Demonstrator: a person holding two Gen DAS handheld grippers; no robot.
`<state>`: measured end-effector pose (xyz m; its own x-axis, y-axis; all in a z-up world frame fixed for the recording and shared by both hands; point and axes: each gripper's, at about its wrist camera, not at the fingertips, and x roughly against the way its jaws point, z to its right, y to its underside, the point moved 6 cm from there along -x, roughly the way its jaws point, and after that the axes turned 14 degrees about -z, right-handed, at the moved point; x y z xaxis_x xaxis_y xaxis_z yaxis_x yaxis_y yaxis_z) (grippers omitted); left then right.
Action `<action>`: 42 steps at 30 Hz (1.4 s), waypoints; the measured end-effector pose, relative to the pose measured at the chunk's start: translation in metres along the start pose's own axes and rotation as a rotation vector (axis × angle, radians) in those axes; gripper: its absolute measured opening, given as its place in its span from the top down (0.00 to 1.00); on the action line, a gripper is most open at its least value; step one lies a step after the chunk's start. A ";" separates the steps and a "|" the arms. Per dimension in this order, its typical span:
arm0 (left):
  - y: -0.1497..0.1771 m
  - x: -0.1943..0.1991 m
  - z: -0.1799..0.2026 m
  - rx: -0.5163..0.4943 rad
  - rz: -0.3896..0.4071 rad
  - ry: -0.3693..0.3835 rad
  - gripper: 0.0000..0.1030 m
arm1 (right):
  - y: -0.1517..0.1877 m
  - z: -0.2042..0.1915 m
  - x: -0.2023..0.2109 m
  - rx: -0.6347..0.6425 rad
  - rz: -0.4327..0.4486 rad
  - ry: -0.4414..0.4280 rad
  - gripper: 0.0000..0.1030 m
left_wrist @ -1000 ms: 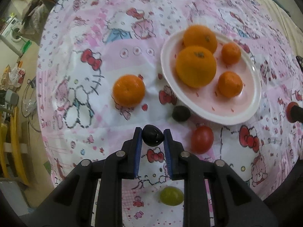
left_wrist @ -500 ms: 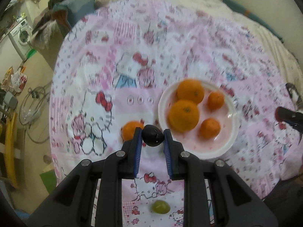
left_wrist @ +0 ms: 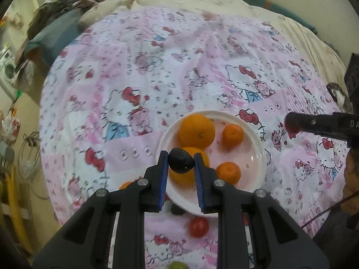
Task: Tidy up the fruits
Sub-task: 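Carry the tomato with the right tool while the left tool carries the grape over the plate, then lower the tomato and grape onto the plate and open both tools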
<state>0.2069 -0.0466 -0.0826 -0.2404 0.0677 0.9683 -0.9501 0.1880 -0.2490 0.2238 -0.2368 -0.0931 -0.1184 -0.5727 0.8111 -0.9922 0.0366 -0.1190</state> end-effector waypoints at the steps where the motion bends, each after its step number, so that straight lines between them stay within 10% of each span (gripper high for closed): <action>1: -0.005 -0.006 0.006 -0.016 -0.008 0.000 0.82 | -0.001 0.000 -0.004 0.000 -0.010 0.005 0.66; 33: -0.024 -0.083 0.055 -0.119 -0.150 0.012 0.81 | -0.004 0.037 -0.070 -0.067 -0.152 0.039 0.63; 36: -0.025 -0.083 0.054 -0.117 -0.150 0.011 0.81 | -0.006 0.037 -0.064 -0.074 -0.129 0.017 0.42; 42: -0.027 -0.086 0.052 -0.105 -0.153 0.013 0.81 | -0.006 0.041 -0.051 -0.083 -0.098 0.025 0.41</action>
<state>0.2423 -0.1085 -0.1578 -0.0918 0.0429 0.9949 -0.9492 0.2981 -0.1005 0.2371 -0.2419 -0.1573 -0.0204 -0.5565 0.8306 -0.9987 0.0495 0.0086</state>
